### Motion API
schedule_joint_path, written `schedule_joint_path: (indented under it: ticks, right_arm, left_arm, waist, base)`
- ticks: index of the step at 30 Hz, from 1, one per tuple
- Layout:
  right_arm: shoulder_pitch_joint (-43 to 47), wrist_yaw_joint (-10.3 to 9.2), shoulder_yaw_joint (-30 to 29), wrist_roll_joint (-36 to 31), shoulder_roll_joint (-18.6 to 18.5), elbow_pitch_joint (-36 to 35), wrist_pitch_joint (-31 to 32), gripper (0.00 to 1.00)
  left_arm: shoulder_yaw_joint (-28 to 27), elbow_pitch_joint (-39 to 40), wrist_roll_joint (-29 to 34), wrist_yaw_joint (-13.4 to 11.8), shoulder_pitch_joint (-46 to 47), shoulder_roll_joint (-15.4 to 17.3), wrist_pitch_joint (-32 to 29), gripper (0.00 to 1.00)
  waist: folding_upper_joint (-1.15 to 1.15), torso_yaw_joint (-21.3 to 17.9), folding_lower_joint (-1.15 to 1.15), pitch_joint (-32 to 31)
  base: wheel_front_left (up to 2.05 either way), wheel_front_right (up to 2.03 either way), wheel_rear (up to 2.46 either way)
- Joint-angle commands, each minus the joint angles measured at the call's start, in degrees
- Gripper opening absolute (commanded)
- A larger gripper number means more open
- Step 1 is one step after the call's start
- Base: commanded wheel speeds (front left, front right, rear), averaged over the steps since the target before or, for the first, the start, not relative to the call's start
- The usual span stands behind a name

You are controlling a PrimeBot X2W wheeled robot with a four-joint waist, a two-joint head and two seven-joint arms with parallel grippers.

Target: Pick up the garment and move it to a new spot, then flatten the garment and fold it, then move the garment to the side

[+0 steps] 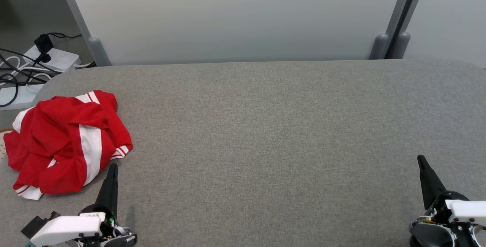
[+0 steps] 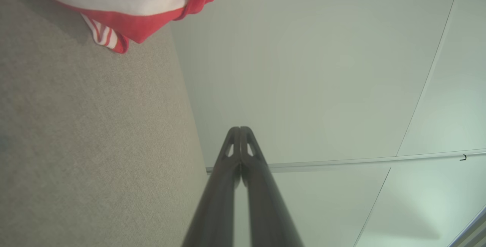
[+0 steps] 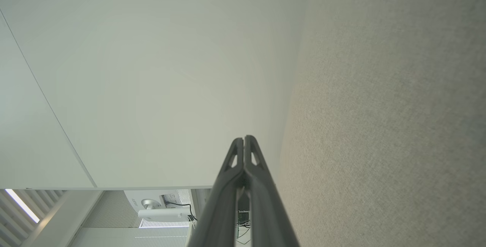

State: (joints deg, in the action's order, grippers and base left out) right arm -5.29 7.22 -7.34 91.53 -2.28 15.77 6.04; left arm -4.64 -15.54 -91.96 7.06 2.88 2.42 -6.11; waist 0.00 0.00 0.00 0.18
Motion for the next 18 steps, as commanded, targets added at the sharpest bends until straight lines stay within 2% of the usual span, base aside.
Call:
schedule_joint_path:
  ticks: [1,18]
  right_arm:
    - [-0.90,0.26,0.84,0.64,-0.60,-1.75,0.44,0.00]
    - [-0.90,0.26,0.84,0.64,-0.60,-1.75,0.44,0.00]
  left_arm:
    - [-1.87,1.50,-0.21,0.43,3.31,0.45,-0.36,0.00]
    - [-1.87,1.50,-0.22,0.43,3.31,0.45,-0.36,0.00]
  waist:
    - [0.00,0.00,0.00,0.00]
    - [0.00,0.00,0.00,0.00]
  base:
    - [0.00,0.00,0.00]
    - [0.00,0.00,0.00]
